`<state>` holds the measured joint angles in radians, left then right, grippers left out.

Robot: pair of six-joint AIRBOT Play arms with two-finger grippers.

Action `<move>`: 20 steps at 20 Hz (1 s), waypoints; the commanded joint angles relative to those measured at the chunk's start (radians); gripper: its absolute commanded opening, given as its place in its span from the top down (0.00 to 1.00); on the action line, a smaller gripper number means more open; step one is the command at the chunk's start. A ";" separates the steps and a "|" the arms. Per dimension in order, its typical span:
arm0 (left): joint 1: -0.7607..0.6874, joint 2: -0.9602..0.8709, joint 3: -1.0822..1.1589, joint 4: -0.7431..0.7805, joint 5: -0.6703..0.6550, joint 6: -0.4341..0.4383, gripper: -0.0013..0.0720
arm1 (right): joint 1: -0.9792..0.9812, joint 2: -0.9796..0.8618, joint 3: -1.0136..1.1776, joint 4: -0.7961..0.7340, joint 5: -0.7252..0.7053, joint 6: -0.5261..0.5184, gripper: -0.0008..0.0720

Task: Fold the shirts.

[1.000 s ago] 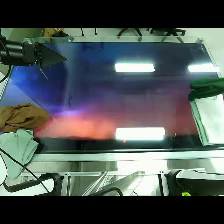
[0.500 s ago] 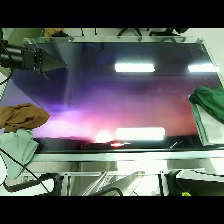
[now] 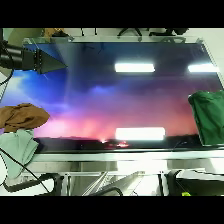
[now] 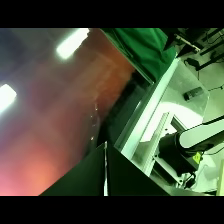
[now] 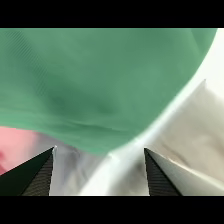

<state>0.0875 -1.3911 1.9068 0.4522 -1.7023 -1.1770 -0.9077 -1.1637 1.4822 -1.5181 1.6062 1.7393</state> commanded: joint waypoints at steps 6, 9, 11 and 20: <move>0.005 0.006 0.000 0.003 0.050 -0.046 0.97 | 0.087 0.050 0.274 0.543 -0.151 -0.182 0.96; -0.029 0.092 -0.106 0.060 0.092 -0.060 0.97 | 0.246 0.121 0.196 0.526 -0.158 -0.229 0.96; -0.087 0.217 -0.305 0.136 0.167 -0.050 0.97 | 0.394 0.205 0.021 0.527 -0.183 -0.252 0.96; -0.213 0.742 -1.195 0.237 0.404 -0.112 0.97 | 0.998 0.510 -0.803 0.528 -0.481 -0.233 0.96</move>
<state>-0.1097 -0.7723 0.9058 0.6716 -1.3655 -1.2652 -0.0170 -0.6971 0.8135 -0.9955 1.2098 1.4948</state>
